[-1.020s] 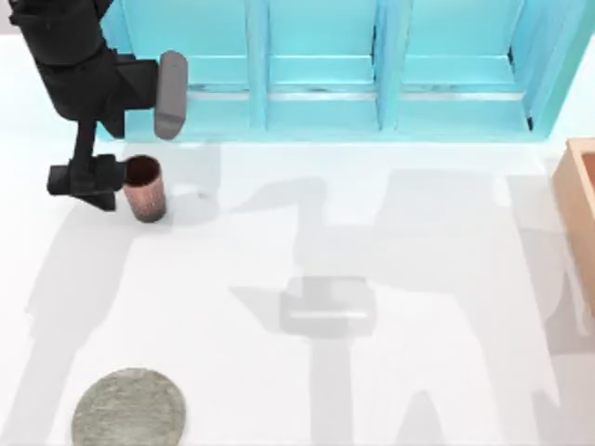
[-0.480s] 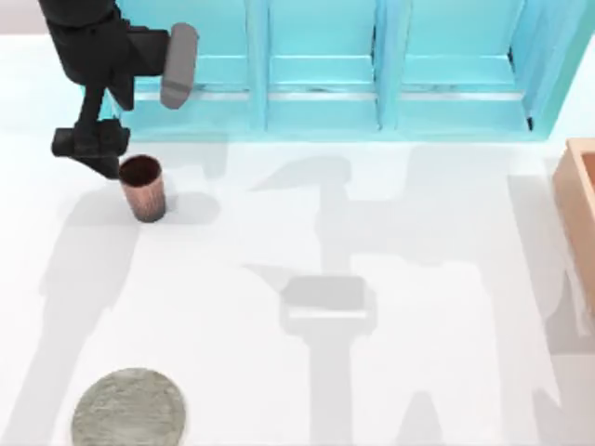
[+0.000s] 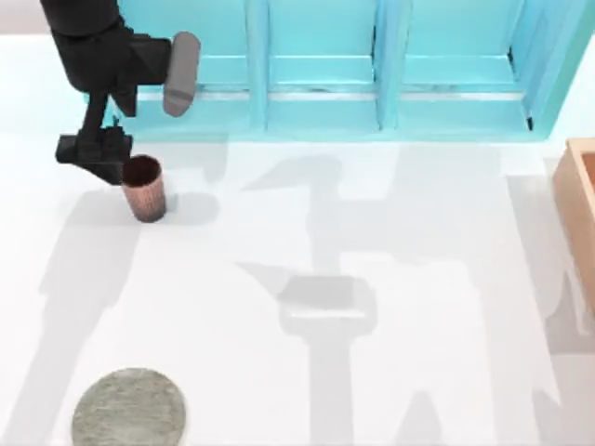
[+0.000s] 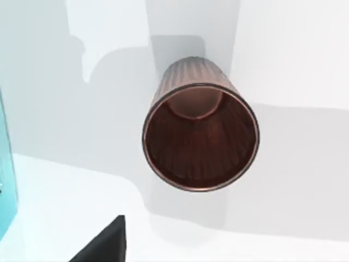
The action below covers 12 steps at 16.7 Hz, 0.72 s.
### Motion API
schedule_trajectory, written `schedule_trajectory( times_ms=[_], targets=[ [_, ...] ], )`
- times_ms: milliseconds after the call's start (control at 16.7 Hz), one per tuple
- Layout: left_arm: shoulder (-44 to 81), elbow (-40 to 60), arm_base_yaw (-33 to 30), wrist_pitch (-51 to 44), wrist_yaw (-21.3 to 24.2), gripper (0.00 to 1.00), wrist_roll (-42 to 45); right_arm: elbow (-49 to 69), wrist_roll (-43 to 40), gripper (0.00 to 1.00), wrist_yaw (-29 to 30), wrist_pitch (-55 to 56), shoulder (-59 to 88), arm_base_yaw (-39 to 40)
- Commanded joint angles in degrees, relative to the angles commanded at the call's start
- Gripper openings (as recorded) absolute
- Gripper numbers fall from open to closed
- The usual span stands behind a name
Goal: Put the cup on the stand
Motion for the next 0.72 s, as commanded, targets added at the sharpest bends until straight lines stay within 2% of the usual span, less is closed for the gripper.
schedule_trajectory(
  times_ms=[420,720],
  targets=[
    [1.2,-16.2,0.1,17.5,0.0,1.00,0.1,0.0,0.0,1.00,0.0,0.0,0.0,0.0],
    [1.5,-18.1,0.1,19.5,0.0,1.00,0.2,0.0,0.0,1.00,0.0,0.0,0.0,0.0]
  ],
)
